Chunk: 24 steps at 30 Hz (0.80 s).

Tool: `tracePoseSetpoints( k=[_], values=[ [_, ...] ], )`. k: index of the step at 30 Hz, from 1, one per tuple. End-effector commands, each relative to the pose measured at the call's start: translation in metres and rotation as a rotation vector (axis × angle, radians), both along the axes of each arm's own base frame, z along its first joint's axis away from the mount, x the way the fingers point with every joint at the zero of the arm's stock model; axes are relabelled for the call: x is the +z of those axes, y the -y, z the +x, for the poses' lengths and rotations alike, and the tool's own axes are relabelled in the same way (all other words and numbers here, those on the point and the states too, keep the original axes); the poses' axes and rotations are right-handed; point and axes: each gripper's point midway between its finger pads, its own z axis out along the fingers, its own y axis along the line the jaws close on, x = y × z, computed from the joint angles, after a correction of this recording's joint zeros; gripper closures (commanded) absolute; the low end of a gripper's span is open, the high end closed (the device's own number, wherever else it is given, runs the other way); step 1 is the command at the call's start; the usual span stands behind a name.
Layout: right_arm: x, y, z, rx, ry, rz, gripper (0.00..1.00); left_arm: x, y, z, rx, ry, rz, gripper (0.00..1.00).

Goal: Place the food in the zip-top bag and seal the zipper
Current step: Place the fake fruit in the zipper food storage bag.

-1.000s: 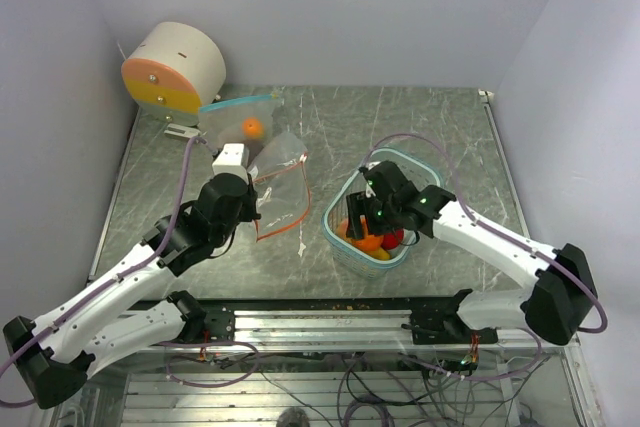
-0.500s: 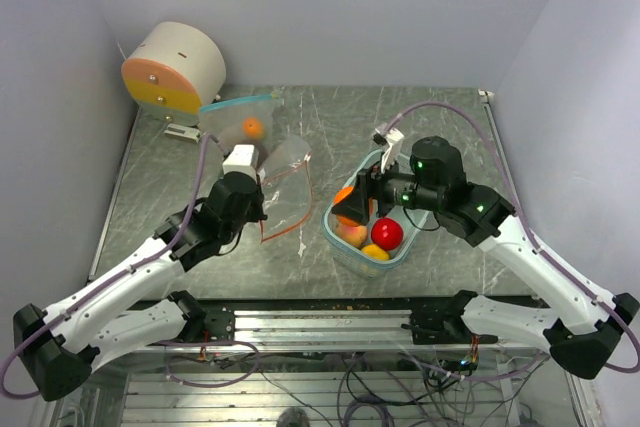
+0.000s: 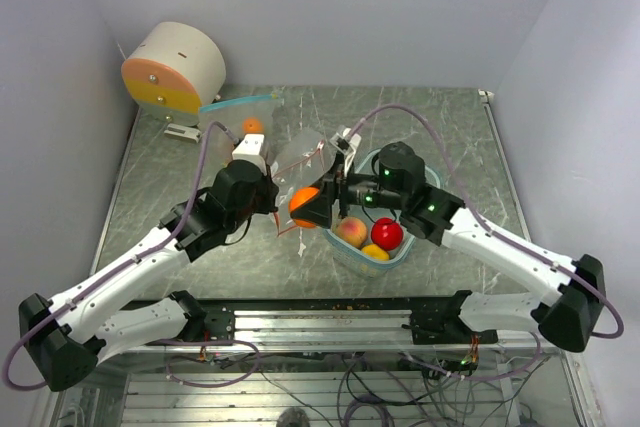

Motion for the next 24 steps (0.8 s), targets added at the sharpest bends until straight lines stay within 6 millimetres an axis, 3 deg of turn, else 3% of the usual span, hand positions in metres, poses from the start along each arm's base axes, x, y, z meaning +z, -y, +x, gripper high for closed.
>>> tracePoseSetpoints(
  k=[1,7,12,14,17,19,24],
  values=[
    [0.004,-0.006,0.041,-0.169,0.074,0.034,0.81,0.033,0.014,-0.004,-0.06,0.033,-0.097,0.93],
    [-0.013,0.011,0.092,-0.446,0.105,-0.079,0.8,0.045,0.019,-0.018,-0.118,0.027,-0.165,0.93],
    [-0.032,0.023,0.114,-0.579,0.107,-0.189,0.66,0.049,0.009,-0.025,-0.103,0.037,-0.17,0.93],
    [-0.039,0.019,0.114,-0.574,0.106,-0.223,0.53,0.051,0.007,-0.026,-0.098,0.043,-0.172,0.93],
    [-0.047,0.011,0.108,-0.539,0.088,-0.236,0.18,0.049,0.005,-0.027,-0.094,0.037,-0.167,0.93],
    [-0.046,0.004,0.101,-0.496,0.092,-0.227,0.01,0.044,0.004,-0.028,-0.088,0.028,-0.161,0.93],
    [-0.032,-0.002,0.089,-0.433,0.12,-0.203,0.0,0.033,-0.001,-0.03,-0.069,0.014,-0.168,0.93]
  ],
)
